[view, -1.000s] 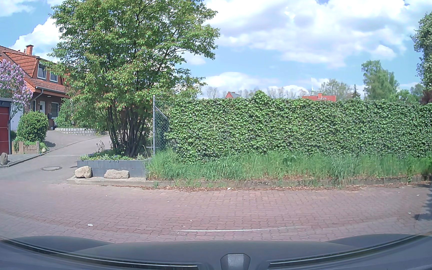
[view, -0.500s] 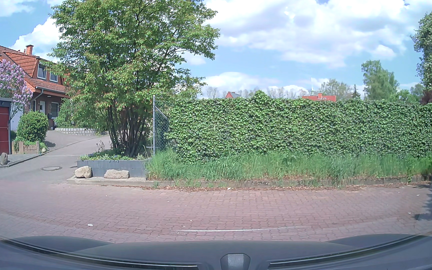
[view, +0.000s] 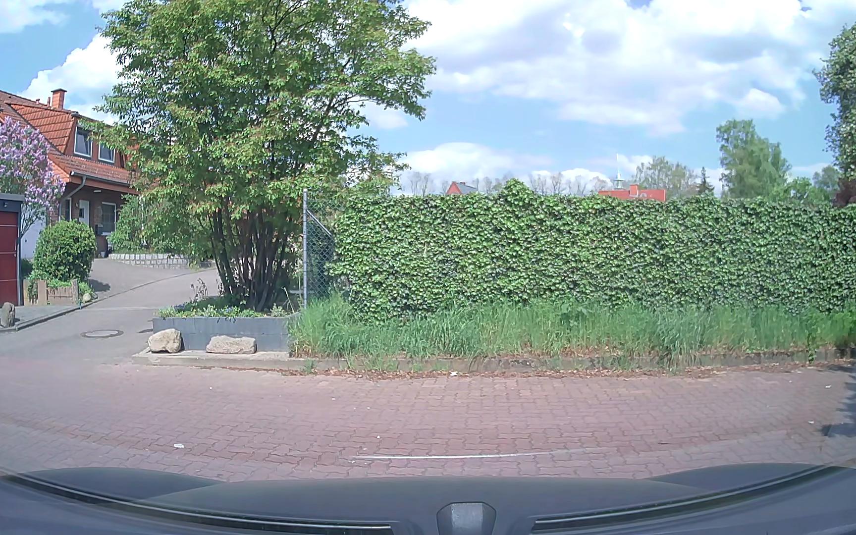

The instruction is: Follow the waypoints while adhering to traffic rules and regulations

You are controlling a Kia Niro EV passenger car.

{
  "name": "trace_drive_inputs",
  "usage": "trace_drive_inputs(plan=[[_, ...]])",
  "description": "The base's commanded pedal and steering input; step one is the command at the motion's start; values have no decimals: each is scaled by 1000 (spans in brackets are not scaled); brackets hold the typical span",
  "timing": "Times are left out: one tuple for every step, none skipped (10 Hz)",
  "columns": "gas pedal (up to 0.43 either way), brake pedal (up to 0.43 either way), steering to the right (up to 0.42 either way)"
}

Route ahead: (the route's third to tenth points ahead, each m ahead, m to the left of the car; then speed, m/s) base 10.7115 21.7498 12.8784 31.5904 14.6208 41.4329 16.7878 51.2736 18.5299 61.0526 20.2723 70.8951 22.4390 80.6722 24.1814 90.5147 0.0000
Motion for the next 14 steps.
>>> trace_drive_inputs(plan=[[0, 390, 7], [0, 390, 7], [0, 390, 7], [0, 390, 7], [0, 384, 7], [0, 384, 7], [0, 378, 7], [0, 378, 7], [0, 378, 7], [0, 378, 7], [0, 378, 7], [0, 372, 7], [0, 372, 7], [0, 366, 7]])
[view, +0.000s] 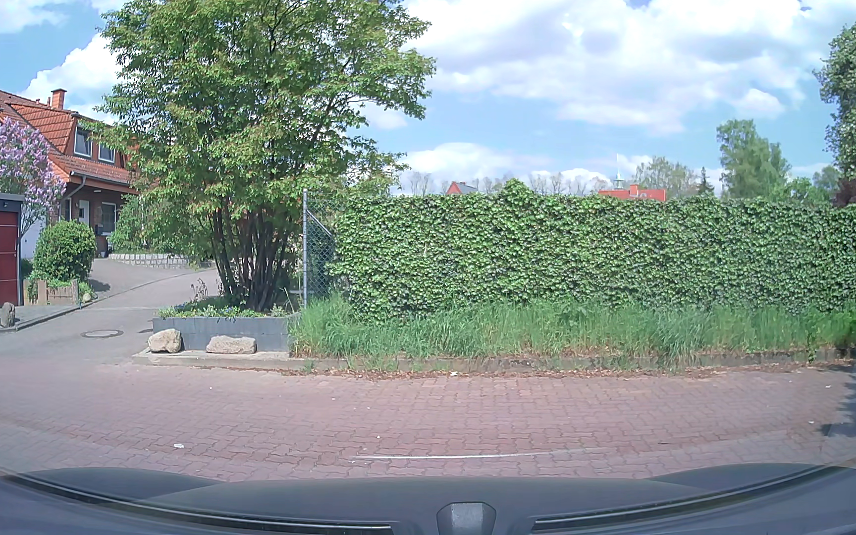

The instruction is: Follow the waypoints while adhering to traffic rules and regulations

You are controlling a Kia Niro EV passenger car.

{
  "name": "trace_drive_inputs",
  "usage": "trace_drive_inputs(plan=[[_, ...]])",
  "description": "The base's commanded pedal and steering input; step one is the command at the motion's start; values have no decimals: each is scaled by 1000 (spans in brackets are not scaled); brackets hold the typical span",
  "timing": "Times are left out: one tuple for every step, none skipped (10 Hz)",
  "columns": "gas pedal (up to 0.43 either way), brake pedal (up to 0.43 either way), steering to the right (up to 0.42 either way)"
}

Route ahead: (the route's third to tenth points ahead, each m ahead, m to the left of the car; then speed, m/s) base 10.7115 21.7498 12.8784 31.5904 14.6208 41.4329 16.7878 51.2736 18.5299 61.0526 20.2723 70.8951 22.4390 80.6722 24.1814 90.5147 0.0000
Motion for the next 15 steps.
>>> trace_drive_inputs(plan=[[0, 360, 7], [0, 360, 7], [0, 354, 7], [0, 354, 7], [0, 354, 7], [0, 360, 7], [0, 360, 7], [0, 354, 7], [0, 360, 7], [0, 360, 7], [0, 354, 7], [0, 354, 7], [0, 354, 7], [0, 354, 7], [0, 354, 7]])
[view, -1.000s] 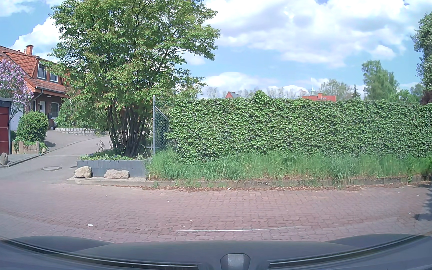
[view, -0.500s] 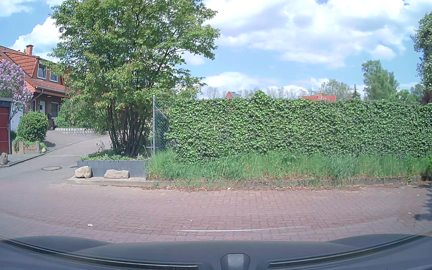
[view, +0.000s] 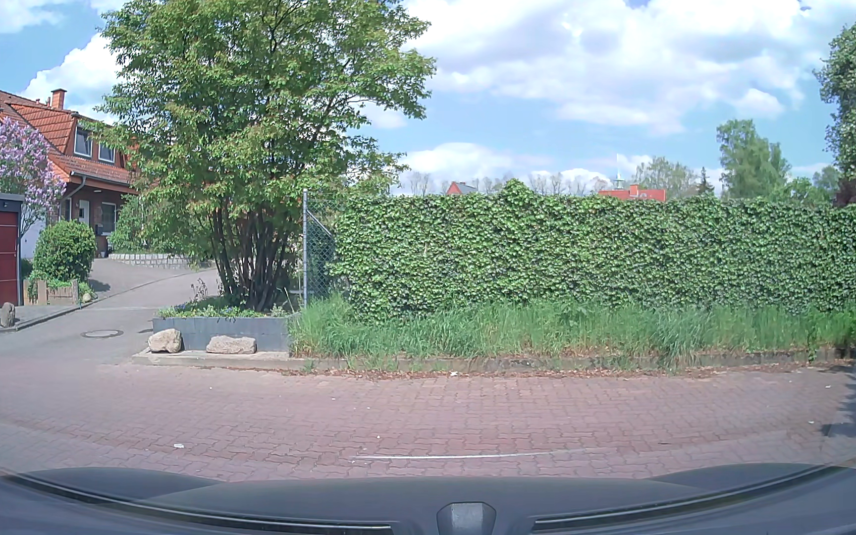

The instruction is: Follow the waypoints while adhering to traffic rules and regulations

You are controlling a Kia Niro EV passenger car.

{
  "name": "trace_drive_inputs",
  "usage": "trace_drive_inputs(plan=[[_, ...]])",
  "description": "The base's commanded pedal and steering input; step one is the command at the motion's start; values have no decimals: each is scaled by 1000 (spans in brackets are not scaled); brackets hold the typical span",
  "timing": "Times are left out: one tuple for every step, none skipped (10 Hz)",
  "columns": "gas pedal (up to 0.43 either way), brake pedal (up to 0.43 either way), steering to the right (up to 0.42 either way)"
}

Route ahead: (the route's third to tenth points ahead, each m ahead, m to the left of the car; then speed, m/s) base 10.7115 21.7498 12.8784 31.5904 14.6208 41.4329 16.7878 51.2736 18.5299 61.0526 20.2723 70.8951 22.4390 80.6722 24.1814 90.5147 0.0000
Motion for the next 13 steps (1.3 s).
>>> trace_drive_inputs(plan=[[0, 354, 7], [0, 354, 7], [0, 354, 7], [0, 354, 7], [0, 354, 7], [0, 354, 7], [0, 354, 7], [0, 354, 7], [0, 354, 7], [0, 354, 7], [0, 354, 7], [0, 354, 7], [0, 354, 7]])
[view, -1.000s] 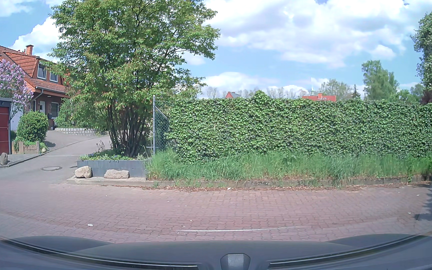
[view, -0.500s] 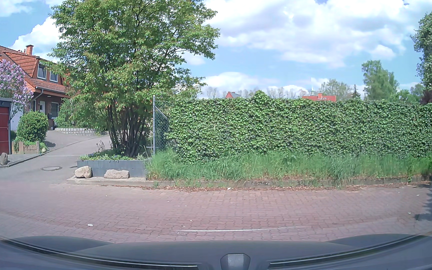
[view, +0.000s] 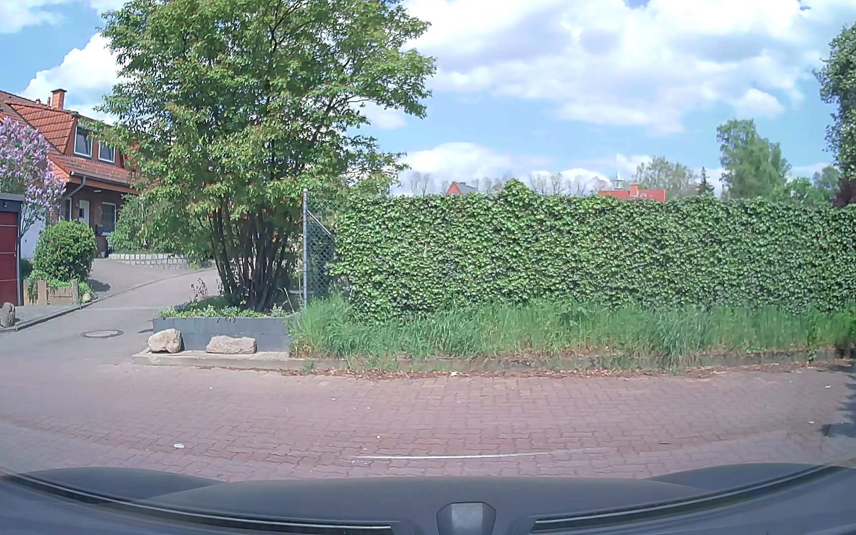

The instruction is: Follow the waypoints while adhering to traffic rules and regulations

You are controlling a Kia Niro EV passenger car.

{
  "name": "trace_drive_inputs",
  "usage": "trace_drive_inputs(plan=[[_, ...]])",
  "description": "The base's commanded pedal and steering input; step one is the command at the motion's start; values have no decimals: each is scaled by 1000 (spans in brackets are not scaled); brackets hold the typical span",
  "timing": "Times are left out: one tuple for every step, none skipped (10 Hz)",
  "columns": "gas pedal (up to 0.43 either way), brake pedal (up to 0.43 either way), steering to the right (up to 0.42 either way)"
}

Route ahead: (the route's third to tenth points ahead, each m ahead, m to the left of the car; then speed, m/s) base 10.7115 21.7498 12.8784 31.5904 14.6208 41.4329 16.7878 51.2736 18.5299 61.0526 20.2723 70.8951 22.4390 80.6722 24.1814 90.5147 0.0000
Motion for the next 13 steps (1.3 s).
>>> trace_drive_inputs(plan=[[0, 354, 7], [0, 354, 7], [0, 354, 7], [0, 354, 7], [0, 354, 7], [0, 354, 7], [0, 354, 7], [0, 354, 7], [0, 354, 7], [0, 354, 7], [0, 348, 7], [0, 341, 7], [0, 329, 7]])
